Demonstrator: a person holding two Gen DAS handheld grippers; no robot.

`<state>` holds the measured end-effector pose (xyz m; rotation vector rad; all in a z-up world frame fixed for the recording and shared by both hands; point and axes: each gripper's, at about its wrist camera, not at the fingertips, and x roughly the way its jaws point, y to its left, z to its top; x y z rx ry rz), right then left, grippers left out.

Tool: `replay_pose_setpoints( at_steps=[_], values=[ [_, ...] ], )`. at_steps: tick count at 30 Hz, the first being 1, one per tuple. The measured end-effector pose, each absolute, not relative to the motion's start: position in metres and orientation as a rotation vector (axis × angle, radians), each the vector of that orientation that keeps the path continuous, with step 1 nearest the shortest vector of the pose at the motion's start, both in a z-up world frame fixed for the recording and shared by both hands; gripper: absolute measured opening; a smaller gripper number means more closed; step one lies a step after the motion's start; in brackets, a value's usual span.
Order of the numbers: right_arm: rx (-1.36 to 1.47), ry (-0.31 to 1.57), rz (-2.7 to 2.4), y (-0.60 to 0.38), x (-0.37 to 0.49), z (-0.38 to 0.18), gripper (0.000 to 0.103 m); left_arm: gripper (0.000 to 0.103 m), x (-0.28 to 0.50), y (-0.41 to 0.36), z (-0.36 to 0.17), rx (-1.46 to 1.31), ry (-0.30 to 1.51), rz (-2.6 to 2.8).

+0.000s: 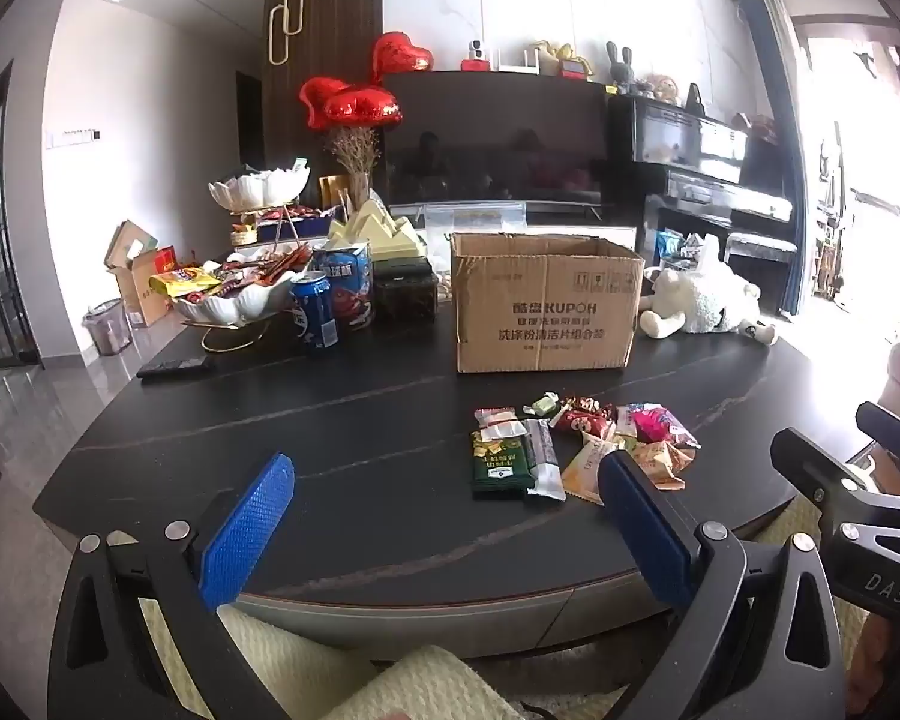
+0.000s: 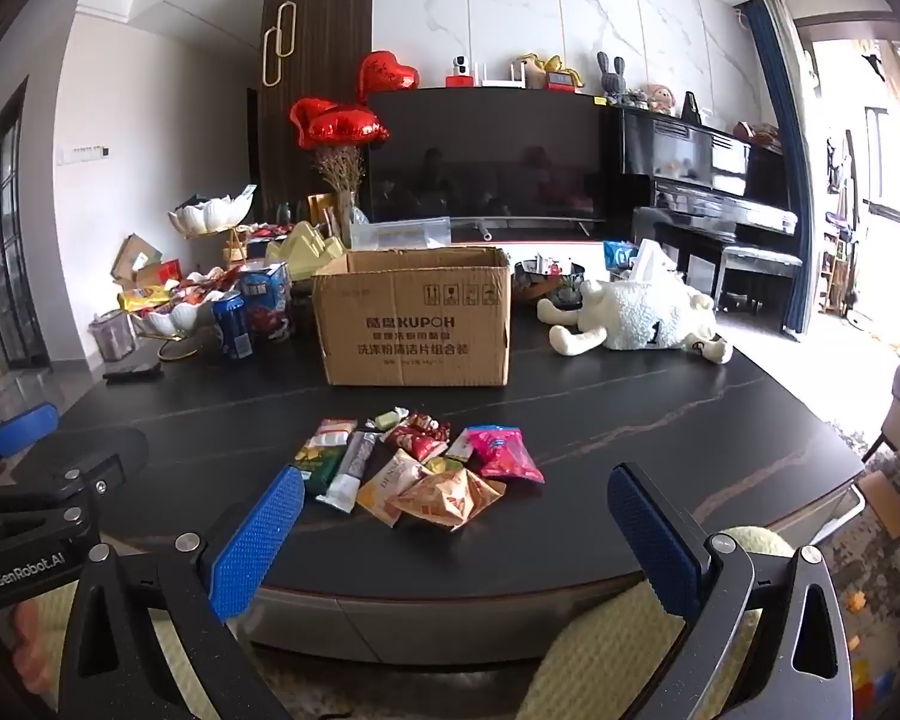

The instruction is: Organize snacks

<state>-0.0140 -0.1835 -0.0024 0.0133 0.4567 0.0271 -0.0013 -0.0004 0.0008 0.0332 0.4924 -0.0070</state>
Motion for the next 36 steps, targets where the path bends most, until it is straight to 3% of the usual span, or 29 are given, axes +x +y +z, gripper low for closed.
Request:
replay_pose_setpoints(
  at_steps=[36],
  values=[
    [0.011, 0.437, 0.043, -0.18, -0.017, 0.004, 0.103, 0.103, -0.014, 0.002, 0.01, 0.033, 0.442, -0.007]
  ],
)
